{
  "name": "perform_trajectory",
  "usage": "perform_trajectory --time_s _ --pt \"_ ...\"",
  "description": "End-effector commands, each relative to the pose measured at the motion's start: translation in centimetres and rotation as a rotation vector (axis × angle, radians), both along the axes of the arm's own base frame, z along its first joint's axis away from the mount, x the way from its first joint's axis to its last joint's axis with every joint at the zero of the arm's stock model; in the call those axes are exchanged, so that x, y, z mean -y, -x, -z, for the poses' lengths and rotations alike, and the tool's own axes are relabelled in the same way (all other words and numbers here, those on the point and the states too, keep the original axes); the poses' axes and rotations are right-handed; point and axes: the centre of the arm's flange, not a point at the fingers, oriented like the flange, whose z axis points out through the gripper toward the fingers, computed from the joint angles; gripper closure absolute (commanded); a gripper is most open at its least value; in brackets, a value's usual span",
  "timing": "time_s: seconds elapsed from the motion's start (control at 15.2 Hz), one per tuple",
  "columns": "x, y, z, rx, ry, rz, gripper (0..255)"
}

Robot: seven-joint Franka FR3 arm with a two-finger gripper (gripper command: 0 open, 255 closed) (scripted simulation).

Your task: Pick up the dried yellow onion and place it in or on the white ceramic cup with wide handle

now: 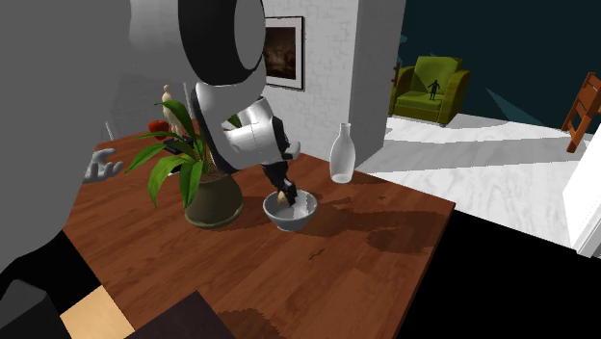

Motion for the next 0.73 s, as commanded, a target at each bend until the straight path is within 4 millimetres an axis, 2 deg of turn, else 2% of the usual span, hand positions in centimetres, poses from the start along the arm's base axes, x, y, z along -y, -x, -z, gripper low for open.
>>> perform_trajectory --time_s 0.0,0.46,0.53,0.66 --pt "-0.01 -0.03 0.89 0.0 0.0 0.0 255" --pt "-0.01 -0.03 0.89 0.0 0.0 0.0 255" --pt "-0.01 -0.03 0.89 0.0 0.0 0.0 0" --pt "-0.01 -0.03 0.89 0.0 0.0 0.0 0"
